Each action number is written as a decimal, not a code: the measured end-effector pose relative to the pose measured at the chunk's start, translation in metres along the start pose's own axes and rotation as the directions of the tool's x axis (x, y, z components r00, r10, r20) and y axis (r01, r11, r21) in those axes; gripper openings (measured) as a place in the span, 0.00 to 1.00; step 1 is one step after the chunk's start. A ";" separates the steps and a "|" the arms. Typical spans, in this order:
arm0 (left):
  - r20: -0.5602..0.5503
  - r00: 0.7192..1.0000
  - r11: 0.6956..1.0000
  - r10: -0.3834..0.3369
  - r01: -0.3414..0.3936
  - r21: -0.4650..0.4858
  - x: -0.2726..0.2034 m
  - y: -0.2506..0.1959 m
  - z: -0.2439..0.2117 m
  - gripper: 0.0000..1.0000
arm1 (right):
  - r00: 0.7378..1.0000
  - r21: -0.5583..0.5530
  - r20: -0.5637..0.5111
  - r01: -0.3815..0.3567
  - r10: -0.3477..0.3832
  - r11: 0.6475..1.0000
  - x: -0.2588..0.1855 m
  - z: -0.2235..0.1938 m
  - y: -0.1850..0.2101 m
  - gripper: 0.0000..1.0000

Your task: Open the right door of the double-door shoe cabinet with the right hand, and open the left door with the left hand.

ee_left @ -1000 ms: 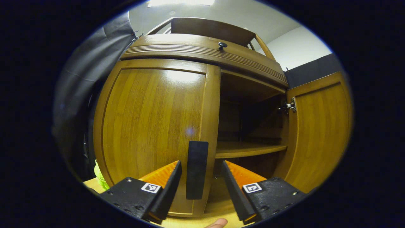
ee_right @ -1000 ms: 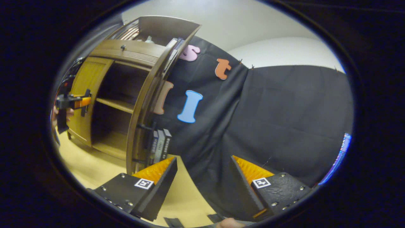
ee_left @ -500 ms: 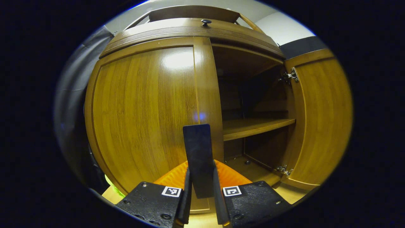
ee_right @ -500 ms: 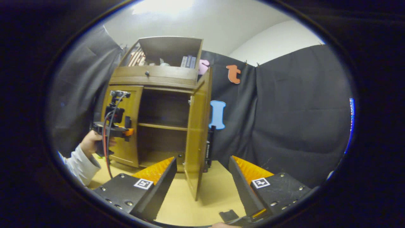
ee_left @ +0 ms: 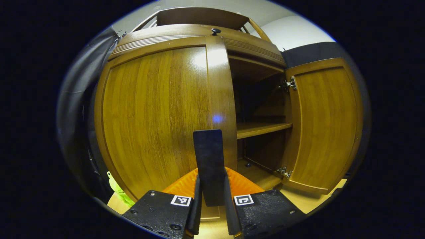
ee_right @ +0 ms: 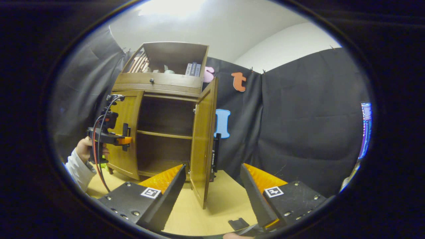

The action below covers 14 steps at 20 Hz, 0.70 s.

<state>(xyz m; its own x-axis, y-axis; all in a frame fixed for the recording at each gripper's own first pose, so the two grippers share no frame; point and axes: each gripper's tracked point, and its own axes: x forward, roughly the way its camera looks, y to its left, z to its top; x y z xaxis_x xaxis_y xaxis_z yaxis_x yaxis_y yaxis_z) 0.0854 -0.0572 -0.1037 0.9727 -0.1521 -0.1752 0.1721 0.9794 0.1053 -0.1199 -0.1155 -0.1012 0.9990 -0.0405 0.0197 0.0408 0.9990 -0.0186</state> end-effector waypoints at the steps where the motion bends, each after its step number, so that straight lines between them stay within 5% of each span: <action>1: 0.001 1.000 1.000 -0.009 0.009 -0.003 -0.006 0.000 -0.001 0.33 | 1.000 0.004 -0.003 -0.011 0.011 1.000 -0.001 -0.001 0.004 0.98; 10: 0.006 0.996 0.996 -0.085 0.085 -0.005 -0.065 0.007 -0.001 0.33 | 0.995 0.061 -0.007 -0.096 0.097 0.993 -0.013 -0.001 0.025 0.98; 14: 0.013 0.993 0.993 -0.117 0.117 -0.010 -0.094 0.017 -0.001 0.33 | 0.997 0.040 0.007 -0.078 0.078 0.996 -0.018 0.005 0.020 0.98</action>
<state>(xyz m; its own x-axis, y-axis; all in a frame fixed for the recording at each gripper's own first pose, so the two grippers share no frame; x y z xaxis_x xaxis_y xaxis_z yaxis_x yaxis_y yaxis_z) -0.0030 -0.0261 -0.0866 0.9477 -0.2677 -0.1740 0.2837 0.9560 0.0746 -0.1370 -0.0950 -0.0970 0.9990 0.0375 0.0248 -0.0380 0.9991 0.0203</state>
